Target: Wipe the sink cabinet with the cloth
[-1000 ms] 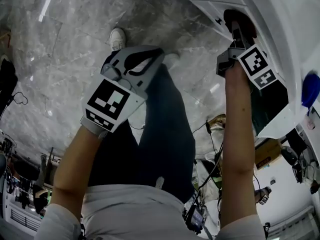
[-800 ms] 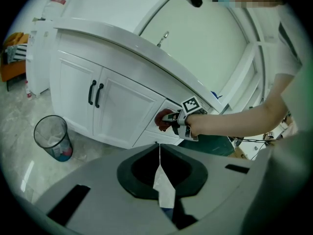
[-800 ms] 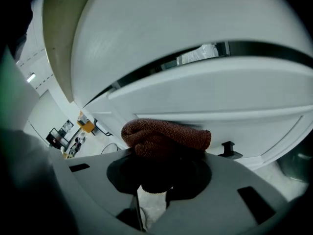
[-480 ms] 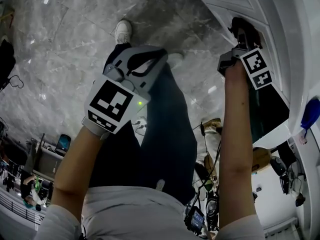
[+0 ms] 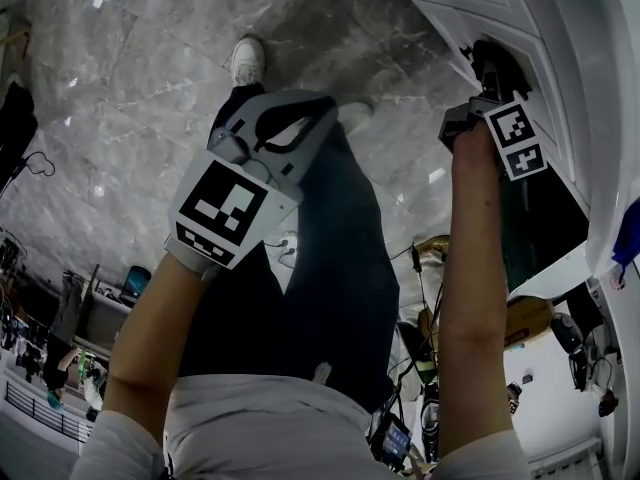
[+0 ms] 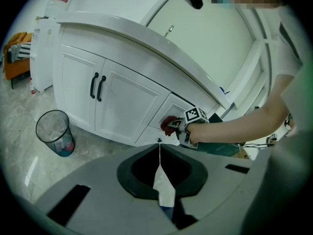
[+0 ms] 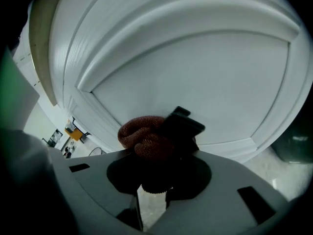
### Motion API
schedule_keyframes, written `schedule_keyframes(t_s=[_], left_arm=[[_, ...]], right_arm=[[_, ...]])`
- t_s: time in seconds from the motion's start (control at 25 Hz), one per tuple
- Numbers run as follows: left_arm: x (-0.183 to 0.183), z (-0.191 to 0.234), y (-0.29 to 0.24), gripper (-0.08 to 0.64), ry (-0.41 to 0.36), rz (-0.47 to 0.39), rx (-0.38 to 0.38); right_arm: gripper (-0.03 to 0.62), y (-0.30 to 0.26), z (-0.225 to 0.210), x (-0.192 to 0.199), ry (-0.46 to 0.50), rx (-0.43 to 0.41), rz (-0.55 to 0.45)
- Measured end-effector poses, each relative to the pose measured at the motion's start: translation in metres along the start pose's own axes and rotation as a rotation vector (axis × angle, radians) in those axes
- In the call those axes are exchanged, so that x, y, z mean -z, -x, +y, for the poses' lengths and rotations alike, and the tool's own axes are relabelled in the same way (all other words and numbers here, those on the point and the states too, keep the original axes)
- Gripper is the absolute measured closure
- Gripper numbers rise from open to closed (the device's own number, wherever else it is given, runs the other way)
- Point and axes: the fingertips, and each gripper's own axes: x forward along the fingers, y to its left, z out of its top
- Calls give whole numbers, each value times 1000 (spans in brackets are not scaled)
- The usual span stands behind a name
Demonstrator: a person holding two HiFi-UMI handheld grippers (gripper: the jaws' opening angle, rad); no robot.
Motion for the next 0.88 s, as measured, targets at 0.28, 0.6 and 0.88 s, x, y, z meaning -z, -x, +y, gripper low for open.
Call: schedule_keyframes(t_s=[0.28,0.6,0.88], left_arm=[[-6,-15,-20,548,-22,9,14],[-9,-41,-40,548,-50,25,37],[-11,-53,-47,548,-54,24,41]], right_arm=[[486,1,-11,0,9,-44,-2],[486,4,-21,1,10,-80,12],[486,12,-39,2,19,-73,26]])
